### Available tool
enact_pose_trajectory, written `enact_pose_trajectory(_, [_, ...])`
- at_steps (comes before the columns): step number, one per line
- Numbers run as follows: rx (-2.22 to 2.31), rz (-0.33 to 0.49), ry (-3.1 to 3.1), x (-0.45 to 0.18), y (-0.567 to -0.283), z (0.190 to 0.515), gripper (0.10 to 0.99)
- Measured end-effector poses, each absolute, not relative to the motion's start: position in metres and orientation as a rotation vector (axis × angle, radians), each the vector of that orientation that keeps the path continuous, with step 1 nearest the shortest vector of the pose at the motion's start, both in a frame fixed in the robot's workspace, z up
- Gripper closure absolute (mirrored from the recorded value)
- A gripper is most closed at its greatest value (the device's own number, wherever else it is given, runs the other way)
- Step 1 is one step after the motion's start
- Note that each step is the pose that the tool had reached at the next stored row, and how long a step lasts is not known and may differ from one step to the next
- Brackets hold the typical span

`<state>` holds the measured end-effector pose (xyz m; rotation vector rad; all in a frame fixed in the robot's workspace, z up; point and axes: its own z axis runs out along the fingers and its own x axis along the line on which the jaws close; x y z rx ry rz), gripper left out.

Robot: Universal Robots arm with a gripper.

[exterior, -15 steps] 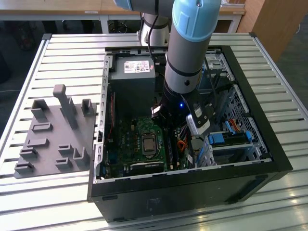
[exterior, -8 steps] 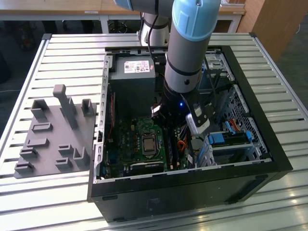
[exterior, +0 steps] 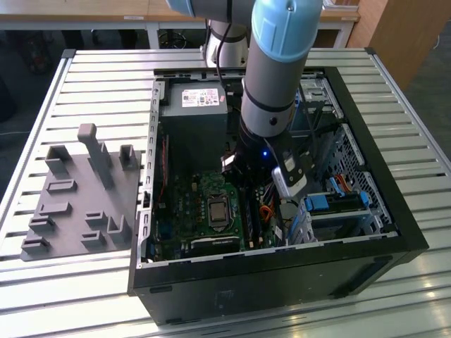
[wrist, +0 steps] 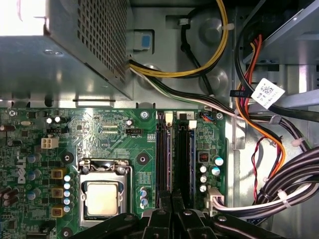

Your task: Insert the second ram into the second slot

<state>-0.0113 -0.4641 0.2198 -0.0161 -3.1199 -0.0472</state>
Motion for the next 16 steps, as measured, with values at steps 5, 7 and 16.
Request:
enact_pose_trajectory(5, [-0.016, -0.047, -3.120, -0.0113, -0.4641, 0.2183, 0.961])
enact_pose_trajectory(7, [-0.016, -0.047, -3.120, -0.0113, -0.4641, 0.2178, 0.961])
enact_pose_trajectory(16, [-0.016, -0.047, -3.120, -0.0113, -0.4641, 0.2175, 0.949])
